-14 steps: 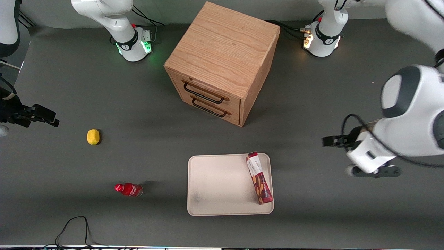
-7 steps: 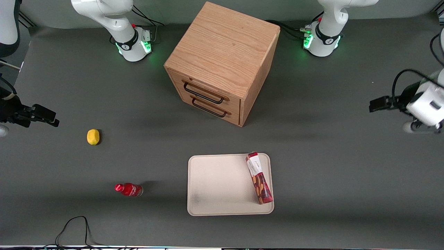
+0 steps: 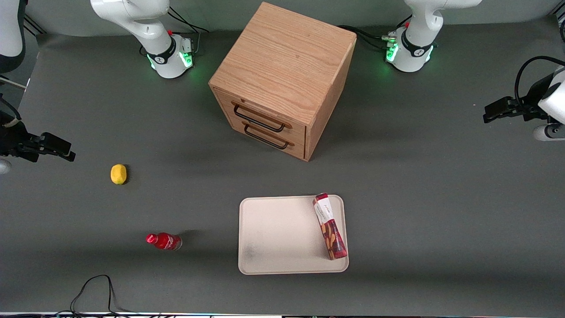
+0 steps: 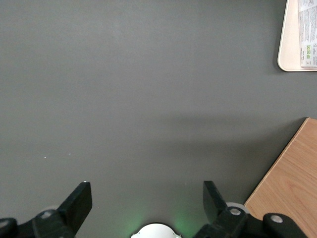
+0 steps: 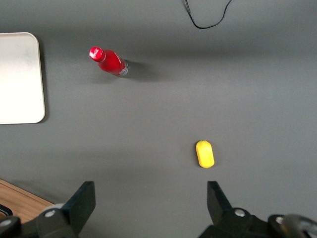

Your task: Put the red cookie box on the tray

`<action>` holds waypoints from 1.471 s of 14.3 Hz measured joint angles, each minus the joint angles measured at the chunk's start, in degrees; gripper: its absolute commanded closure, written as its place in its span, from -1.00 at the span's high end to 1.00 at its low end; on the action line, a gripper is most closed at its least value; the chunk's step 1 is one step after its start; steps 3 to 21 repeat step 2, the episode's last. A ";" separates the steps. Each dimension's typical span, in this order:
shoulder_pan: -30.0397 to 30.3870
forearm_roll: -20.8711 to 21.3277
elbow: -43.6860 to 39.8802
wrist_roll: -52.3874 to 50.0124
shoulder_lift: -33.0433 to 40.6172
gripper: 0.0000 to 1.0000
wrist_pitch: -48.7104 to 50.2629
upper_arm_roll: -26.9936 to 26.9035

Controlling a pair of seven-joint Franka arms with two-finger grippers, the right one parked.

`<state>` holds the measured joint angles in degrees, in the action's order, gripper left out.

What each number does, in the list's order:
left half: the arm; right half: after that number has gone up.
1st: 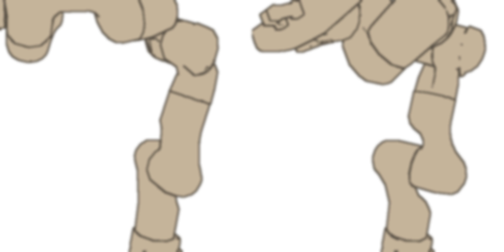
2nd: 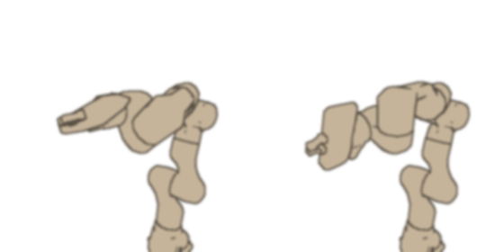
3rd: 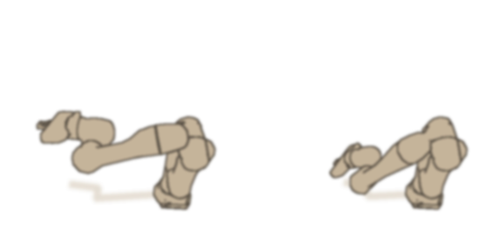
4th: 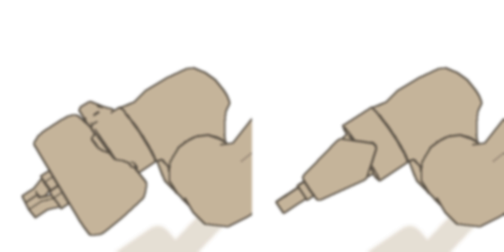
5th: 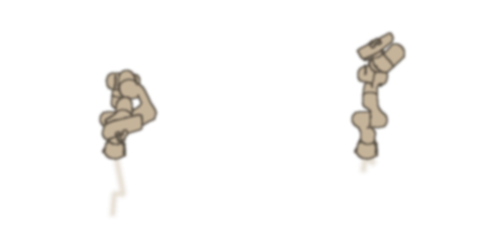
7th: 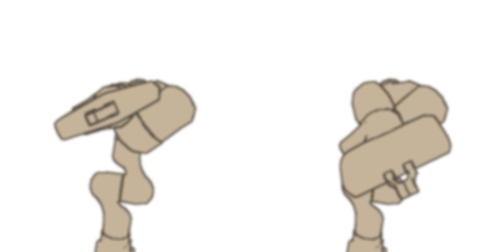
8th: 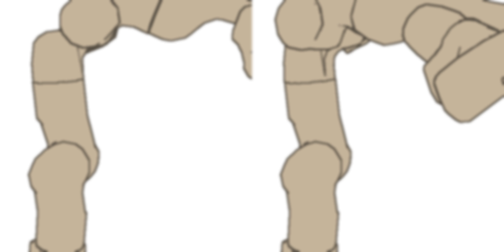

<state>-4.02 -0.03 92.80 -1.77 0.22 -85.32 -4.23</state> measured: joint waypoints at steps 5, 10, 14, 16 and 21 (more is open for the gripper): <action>0.25 0.03 -0.49 0.00 0.00 1.00 0.00 0.00; 0.25 0.03 -0.49 0.00 0.00 1.00 0.00 0.00; 0.25 0.03 -0.49 0.00 0.00 1.00 0.00 0.00; 0.25 0.03 -0.49 0.00 0.00 1.00 0.00 0.00; 0.25 0.03 -0.49 0.00 0.00 1.00 0.00 0.00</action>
